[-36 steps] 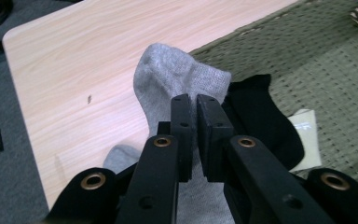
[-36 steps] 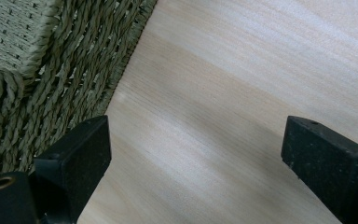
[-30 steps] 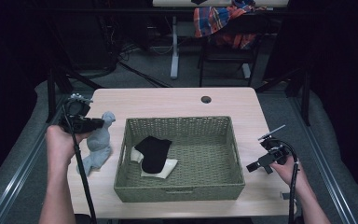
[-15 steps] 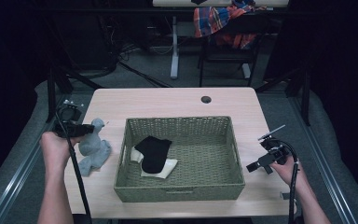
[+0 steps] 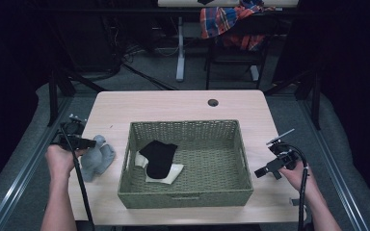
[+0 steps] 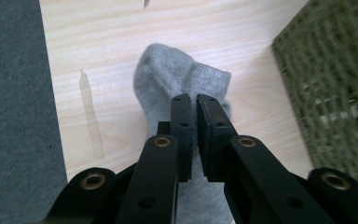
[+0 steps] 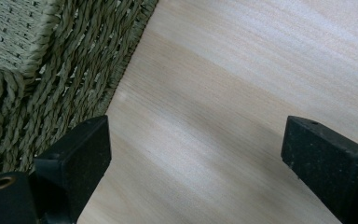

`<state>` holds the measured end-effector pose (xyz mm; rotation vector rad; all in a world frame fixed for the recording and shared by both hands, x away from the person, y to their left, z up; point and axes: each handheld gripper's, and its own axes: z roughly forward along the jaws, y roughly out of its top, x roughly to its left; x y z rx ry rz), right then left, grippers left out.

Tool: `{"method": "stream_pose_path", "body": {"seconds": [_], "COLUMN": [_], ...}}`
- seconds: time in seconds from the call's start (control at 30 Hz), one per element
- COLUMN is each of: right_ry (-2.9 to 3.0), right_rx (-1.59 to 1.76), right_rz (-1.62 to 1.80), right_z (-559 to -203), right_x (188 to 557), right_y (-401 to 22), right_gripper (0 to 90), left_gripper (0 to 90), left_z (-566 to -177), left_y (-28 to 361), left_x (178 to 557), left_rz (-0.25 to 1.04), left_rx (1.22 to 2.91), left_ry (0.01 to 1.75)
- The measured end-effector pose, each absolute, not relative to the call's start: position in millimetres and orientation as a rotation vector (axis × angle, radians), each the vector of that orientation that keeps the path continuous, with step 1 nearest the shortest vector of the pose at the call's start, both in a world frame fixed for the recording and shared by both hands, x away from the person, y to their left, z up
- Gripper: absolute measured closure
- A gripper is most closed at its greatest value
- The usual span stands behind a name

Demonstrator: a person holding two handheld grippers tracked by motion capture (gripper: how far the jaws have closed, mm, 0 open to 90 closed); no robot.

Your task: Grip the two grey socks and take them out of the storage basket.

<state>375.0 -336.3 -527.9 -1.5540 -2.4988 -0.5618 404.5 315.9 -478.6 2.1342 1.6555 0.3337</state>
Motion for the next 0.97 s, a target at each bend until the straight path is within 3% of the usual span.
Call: {"method": "stream_pose_path", "body": {"seconds": [0.5,0.57,0.67,0.77,0.97], "right_ry": [-2.498,-2.497,-2.49,-2.491,-2.493], "right_rx": [-1.554,-1.558,-1.575,-1.572,-1.564], "right_rz": [-0.558,-0.561,-0.578,-0.576,-0.572], "right_z": [-527.9,-528.0,-528.6,-528.3,-528.3], "right_x": [374.9,374.8,374.1,374.1,374.6], "right_y": [-336.3,-336.2,-336.0,-336.2,-336.2], "right_gripper": [8.2,8.2,8.2,8.2,8.2], "left_gripper": [80.1,69.0,43.0,21.8,7.2], "left_z": [-511.4,-510.4,-501.4,-480.1,-450.0], "left_y": [309.5,310.5,314.6,316.2,309.9], "left_x": [413.8,414.4,412.6,406.3,396.8], "left_rz": [0.265,0.244,0.239,0.328,0.433], "left_rx": [2.28,2.277,2.206,2.131,2.095], "left_ry": [1.716,1.728,1.742,1.731,1.691]}}
